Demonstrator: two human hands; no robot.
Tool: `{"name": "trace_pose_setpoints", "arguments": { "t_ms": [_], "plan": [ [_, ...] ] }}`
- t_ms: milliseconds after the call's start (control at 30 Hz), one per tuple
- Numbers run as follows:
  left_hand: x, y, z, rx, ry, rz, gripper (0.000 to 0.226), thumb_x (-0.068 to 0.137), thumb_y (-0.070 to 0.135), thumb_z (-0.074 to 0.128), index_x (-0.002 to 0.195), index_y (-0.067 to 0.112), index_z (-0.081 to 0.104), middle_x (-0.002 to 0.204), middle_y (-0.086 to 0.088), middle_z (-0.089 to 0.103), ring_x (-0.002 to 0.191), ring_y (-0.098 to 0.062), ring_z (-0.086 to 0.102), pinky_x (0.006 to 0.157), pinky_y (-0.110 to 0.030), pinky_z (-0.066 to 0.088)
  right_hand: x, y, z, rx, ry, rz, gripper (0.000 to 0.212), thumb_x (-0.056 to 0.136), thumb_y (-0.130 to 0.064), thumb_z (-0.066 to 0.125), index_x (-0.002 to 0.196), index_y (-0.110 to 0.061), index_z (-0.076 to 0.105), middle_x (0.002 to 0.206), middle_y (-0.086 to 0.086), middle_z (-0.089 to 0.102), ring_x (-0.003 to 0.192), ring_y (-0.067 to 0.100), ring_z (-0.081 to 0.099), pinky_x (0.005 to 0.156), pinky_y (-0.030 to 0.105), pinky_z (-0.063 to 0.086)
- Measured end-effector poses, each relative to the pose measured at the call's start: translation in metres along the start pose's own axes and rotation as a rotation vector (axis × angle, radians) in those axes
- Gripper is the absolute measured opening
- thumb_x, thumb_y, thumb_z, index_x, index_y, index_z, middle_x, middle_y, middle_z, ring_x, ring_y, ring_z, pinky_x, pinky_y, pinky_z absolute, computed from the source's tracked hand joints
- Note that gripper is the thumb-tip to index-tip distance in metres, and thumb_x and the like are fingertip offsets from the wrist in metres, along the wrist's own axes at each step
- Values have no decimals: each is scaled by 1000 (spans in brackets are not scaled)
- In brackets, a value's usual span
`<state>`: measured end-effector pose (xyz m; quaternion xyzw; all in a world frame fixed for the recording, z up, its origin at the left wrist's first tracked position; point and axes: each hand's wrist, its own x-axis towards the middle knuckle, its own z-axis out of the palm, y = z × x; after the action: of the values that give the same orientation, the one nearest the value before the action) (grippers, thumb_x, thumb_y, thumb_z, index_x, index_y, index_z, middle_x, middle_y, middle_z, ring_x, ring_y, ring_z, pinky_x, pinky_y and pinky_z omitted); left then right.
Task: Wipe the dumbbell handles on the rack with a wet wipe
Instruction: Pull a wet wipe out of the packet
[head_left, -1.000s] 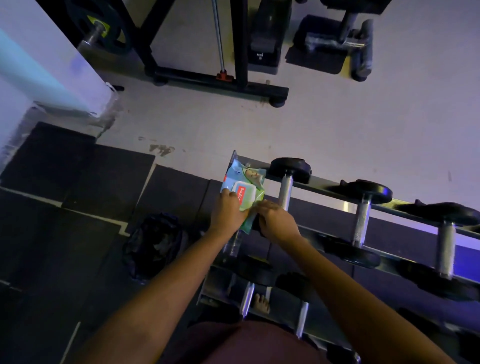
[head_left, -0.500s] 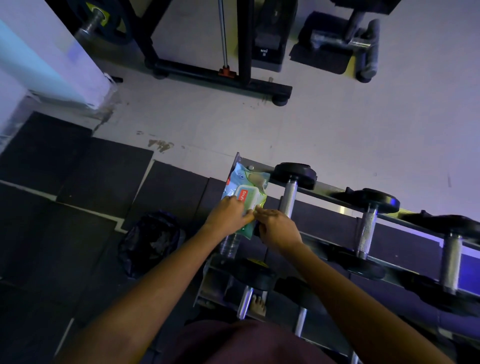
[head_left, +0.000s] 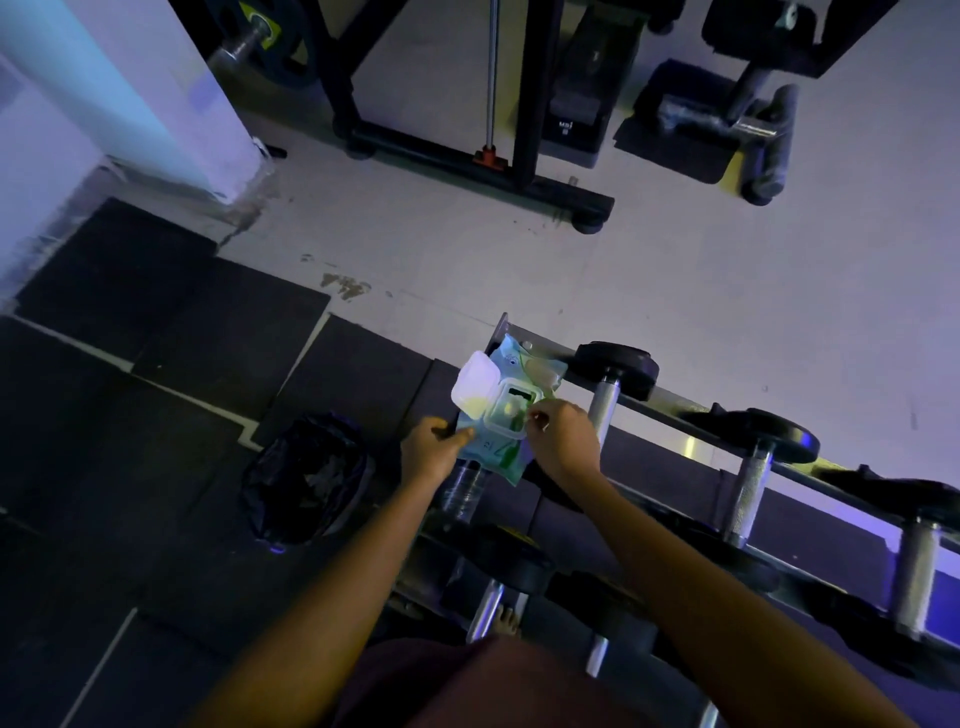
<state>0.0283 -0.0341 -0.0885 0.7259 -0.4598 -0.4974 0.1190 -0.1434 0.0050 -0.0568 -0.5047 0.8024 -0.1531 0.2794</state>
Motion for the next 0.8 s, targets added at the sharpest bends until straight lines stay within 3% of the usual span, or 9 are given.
{"name": "trace_pose_setpoints", "arguments": {
  "t_ms": [100,200,267,433,533,667,800],
  "plan": [
    [1,-9,4,-47,26,-7,43,73,37,83,94,10,56,94,-11,65,86,-28,65,74,-43,58,14,-13,8,-31,-94,-21,25,87,-11,50,63,-13,57,73,8,61,61,22,57,47,21,33],
    [3,-10,6,-5,7,58,35,78,31,80,71,10,52,71,-5,59,69,-22,58,61,-29,48,21,-21,14,-119,-149,10,22,88,-14,45,69,-10,54,80,11,57,68,26,55,57,28,37],
    [4,-10,6,65,-4,106,46,82,32,76,55,13,44,59,-5,52,58,-17,49,55,-26,39,24,-24,17,-170,-146,2,19,90,-14,45,75,-6,56,79,10,51,70,25,50,62,30,39],
    [5,-11,8,99,1,120,54,84,31,73,49,14,36,50,-1,42,47,-11,37,45,-27,29,30,-24,20,-128,-138,86,20,92,-12,43,74,-8,51,80,12,55,68,25,51,55,26,35],
    [8,-14,11,82,15,102,52,83,33,74,49,14,40,54,-7,51,54,-18,46,52,-30,37,34,-26,22,-244,-143,53,20,94,-12,44,94,-3,62,94,15,63,87,30,61,64,29,41],
    [9,-14,12,81,26,94,51,82,35,75,48,14,42,63,-19,63,58,-23,56,59,-39,49,40,-31,21,-528,-227,-115,29,93,-19,45,116,-5,57,117,14,59,111,31,54,90,41,44],
    [11,-15,12,65,8,84,49,81,33,76,51,11,44,59,-13,57,56,-19,51,54,-30,42,42,-28,23,-593,-302,-123,40,95,-28,42,127,-4,46,130,16,49,123,34,44,97,48,39]
  ]
}}
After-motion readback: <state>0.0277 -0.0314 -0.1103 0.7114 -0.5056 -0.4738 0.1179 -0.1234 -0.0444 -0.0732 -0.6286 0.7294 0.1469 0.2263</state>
